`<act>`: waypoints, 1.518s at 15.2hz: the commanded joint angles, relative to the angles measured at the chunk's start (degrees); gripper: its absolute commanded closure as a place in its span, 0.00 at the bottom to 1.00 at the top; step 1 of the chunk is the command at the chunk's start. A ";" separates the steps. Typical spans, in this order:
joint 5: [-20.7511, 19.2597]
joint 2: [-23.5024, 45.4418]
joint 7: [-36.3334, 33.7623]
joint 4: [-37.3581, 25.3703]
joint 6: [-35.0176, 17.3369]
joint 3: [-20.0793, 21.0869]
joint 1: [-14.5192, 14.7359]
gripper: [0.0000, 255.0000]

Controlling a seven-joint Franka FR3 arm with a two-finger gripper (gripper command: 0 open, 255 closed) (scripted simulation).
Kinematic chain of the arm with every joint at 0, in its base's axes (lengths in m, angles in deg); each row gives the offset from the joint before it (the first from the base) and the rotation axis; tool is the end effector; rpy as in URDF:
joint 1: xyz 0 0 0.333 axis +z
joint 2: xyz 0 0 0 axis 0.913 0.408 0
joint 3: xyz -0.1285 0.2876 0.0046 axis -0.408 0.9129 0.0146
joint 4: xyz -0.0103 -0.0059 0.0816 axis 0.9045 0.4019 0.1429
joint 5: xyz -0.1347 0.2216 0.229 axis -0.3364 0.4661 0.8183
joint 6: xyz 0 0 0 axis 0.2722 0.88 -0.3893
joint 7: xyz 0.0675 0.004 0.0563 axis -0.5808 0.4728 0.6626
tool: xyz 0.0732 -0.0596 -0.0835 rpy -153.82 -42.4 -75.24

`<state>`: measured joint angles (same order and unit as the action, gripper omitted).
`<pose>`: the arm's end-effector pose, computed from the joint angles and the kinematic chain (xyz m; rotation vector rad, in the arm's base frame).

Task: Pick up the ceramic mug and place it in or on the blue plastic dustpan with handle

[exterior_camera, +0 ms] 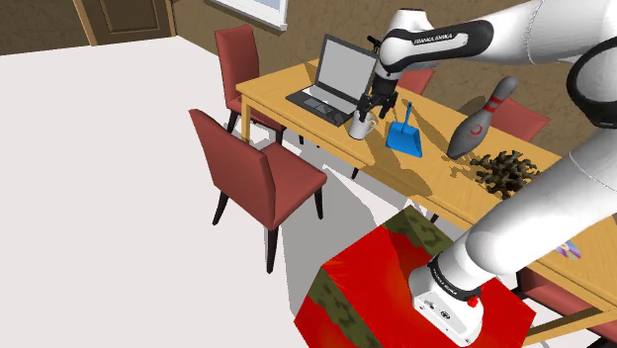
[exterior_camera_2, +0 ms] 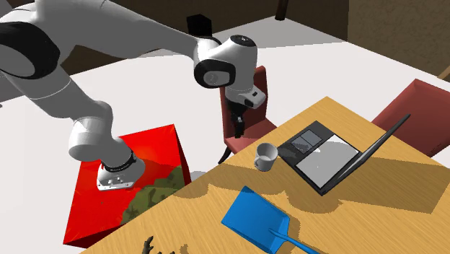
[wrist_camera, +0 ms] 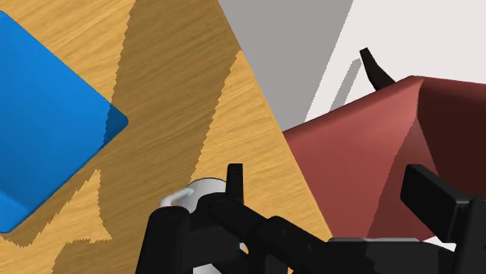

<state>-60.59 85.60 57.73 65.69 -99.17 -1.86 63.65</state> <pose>0.4725 -0.1094 0.4450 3.0872 -0.2731 -0.0418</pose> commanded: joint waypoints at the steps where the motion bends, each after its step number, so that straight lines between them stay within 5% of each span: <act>1: 0.45 4.25 0.65 -2.89 -1.61 -0.60 -0.48 0.00; 9: 3.50 22.02 2.53 -20.14 -2.89 -1.61 -2.87 0.00; 23: 4.08 25.04 2.88 -18.22 -7.83 -1.45 -3.34 0.00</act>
<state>-56.51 110.64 60.62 47.48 -106.98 -3.31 60.31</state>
